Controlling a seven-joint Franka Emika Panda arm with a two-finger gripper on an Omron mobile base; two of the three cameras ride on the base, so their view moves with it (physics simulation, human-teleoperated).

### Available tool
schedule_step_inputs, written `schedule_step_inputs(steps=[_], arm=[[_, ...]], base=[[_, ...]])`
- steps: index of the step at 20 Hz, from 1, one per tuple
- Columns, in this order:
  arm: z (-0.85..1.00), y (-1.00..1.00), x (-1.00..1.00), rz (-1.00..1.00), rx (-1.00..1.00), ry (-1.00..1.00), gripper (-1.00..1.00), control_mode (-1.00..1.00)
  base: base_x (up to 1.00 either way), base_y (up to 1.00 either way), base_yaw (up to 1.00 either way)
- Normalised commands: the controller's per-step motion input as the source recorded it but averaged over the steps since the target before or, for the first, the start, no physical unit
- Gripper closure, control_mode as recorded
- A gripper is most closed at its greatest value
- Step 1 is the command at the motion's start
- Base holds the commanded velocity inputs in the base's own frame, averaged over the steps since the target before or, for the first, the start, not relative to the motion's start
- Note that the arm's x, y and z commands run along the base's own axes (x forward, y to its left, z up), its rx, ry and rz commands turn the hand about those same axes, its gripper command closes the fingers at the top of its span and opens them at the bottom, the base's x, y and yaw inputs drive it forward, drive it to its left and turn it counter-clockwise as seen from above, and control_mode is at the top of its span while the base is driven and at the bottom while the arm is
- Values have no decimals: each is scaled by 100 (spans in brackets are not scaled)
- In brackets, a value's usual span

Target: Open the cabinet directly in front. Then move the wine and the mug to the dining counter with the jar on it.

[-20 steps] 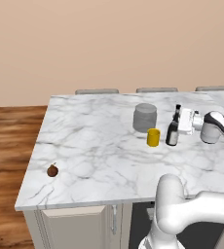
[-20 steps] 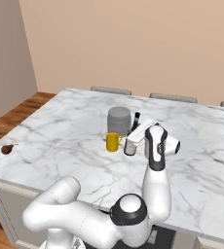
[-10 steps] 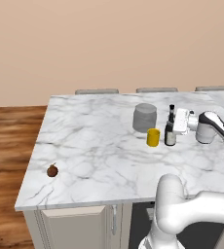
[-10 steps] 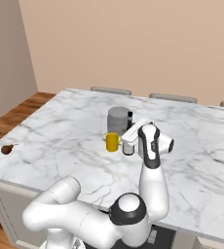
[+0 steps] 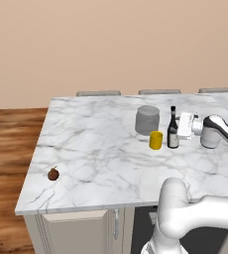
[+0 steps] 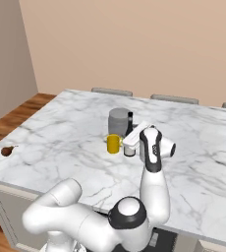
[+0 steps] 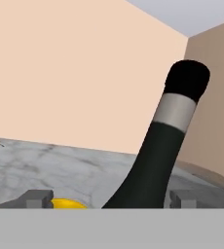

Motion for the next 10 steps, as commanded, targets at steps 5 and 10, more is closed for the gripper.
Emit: schedule_step_inputs(steps=[5, 10], arm=[[0, 0, -13, 0, 0, 0, -100, -100], [4, 0, -16, 0, 0, 0, -100, -100]], base=[[0, 0, 0], [0, 0, 0]])
